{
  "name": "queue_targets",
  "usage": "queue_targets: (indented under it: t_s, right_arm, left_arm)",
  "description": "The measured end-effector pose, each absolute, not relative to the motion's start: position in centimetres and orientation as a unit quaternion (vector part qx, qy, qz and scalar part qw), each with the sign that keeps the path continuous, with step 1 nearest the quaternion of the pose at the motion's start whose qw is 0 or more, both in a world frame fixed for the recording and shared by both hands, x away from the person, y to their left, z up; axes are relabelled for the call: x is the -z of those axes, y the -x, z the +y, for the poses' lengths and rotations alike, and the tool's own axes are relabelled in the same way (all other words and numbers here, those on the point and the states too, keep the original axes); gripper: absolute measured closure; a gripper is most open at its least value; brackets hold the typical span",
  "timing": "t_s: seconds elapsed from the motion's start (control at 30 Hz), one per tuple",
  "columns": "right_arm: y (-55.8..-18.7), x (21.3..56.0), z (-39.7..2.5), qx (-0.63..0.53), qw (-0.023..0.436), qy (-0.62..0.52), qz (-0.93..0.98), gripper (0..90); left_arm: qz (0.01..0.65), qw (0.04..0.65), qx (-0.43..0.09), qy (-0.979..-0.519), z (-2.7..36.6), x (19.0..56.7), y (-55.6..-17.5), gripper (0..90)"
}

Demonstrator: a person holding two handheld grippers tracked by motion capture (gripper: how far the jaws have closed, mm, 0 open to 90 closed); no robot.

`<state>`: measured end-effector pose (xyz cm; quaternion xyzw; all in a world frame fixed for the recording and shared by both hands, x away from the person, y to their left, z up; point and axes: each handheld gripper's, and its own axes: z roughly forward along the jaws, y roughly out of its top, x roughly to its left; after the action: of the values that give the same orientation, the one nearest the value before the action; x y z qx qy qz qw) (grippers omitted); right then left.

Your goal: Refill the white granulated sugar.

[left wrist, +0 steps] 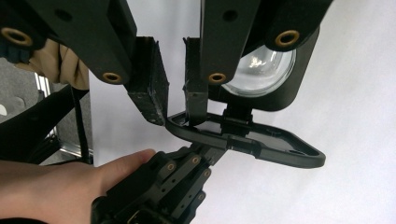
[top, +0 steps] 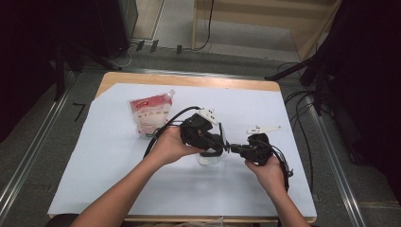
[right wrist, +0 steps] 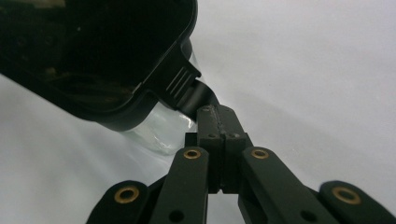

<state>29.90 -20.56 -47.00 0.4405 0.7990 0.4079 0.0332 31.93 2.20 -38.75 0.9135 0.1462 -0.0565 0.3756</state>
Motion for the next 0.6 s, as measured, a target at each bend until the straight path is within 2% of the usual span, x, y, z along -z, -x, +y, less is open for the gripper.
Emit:
queue_targets:
  t_s: [0.2, 0.43, 0.6]
  right_arm:
    - [-29.8, 47.0, -20.5, -0.409, 0.033, -0.444, 0.797, 90.0]
    - [-29.8, 47.0, -20.6, -0.410, 0.029, -0.447, 0.795, 90.0]
    - [-29.7, 47.0, -20.5, -0.410, 0.029, -0.448, 0.794, 90.0]
  left_arm:
    - [0.143, 0.375, 0.063, -0.914, 1.4, 38.6, -32.3, 79.7]
    - [0.159, 0.389, 0.094, -0.903, 0.2, 39.4, -32.9, 79.2]
    - [0.155, 0.389, 0.089, -0.904, -0.1, 39.5, -32.8, 79.0]
